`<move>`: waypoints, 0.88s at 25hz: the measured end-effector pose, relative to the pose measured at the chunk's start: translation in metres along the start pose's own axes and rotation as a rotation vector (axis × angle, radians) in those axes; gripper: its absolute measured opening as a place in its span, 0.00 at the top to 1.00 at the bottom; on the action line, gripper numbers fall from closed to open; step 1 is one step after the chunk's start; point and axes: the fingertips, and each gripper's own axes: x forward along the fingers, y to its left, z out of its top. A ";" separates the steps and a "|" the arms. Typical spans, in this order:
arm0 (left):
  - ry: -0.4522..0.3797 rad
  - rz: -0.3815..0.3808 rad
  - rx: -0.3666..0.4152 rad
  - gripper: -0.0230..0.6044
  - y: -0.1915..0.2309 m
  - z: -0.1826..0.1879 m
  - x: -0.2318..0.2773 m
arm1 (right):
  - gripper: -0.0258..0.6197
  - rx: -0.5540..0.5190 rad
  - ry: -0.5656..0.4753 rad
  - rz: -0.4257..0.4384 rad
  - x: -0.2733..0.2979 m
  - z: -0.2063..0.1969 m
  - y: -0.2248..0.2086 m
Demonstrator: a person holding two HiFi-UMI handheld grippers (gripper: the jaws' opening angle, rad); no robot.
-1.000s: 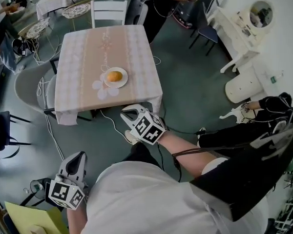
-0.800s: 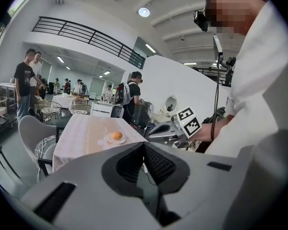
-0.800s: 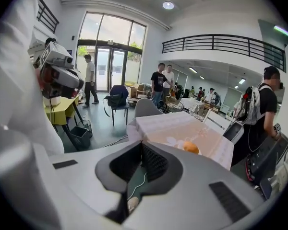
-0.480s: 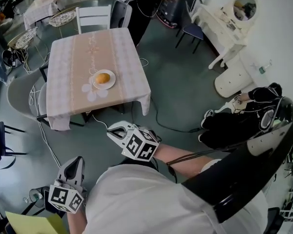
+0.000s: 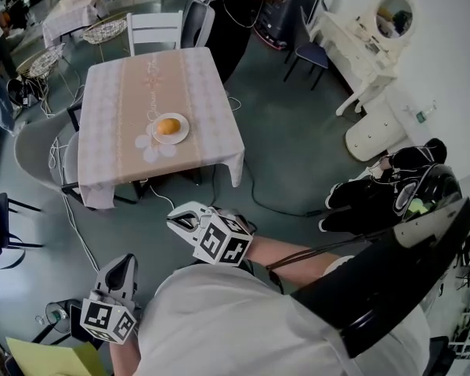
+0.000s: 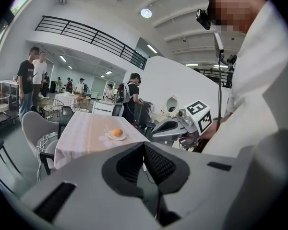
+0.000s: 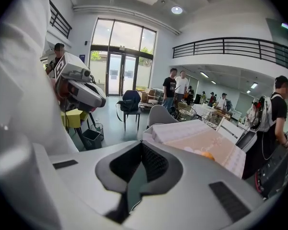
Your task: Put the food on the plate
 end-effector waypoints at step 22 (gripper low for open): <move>0.007 0.009 -0.023 0.95 0.002 -0.001 0.003 | 0.94 -0.025 -0.030 0.046 0.004 0.019 0.007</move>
